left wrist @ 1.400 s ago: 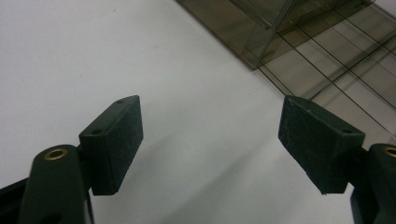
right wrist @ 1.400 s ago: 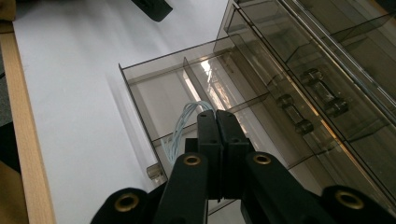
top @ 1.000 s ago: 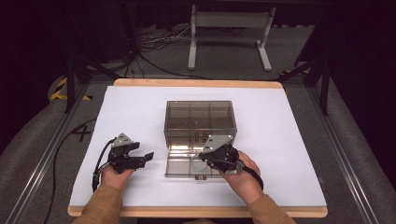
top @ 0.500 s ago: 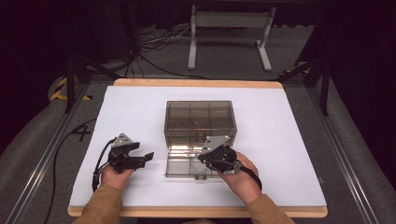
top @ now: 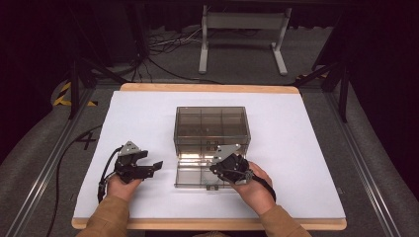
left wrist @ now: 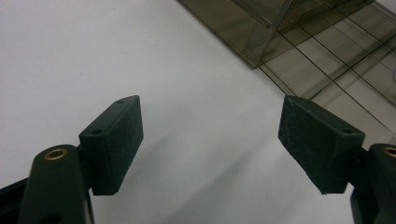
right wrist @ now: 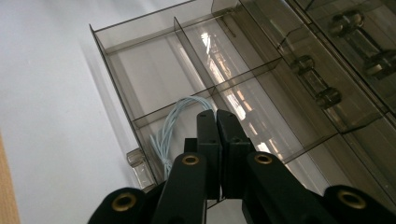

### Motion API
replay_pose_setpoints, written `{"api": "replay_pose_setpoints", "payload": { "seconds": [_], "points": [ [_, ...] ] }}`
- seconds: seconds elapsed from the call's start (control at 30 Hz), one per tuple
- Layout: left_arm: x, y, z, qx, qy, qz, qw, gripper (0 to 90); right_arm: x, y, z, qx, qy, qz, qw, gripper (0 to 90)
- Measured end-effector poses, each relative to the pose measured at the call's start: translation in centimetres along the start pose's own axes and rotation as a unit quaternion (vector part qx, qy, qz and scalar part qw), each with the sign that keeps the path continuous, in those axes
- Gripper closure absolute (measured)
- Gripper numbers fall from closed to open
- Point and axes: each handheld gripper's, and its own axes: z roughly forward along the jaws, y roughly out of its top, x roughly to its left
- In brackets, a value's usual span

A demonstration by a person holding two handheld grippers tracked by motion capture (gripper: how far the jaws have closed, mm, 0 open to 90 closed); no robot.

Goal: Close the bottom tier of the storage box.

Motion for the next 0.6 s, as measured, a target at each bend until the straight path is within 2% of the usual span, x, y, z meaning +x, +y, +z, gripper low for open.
{"api": "replay_pose_setpoints", "payload": {
  "seconds": [0.53,0.6],
  "points": [
    [0.0,0.0,0.0,0.0,0.001,-0.001,1.0,22.9,-0.9,-0.9,1.1,0.021,-0.006,0.011,0.9997,87.8],
    [0.0,0.0,0.0,0.0,0.001,0.0,1.0,22.9,-0.9,-1.0,1.2,0.021,-0.008,0.009,0.9997,83.8]
  ]
}}
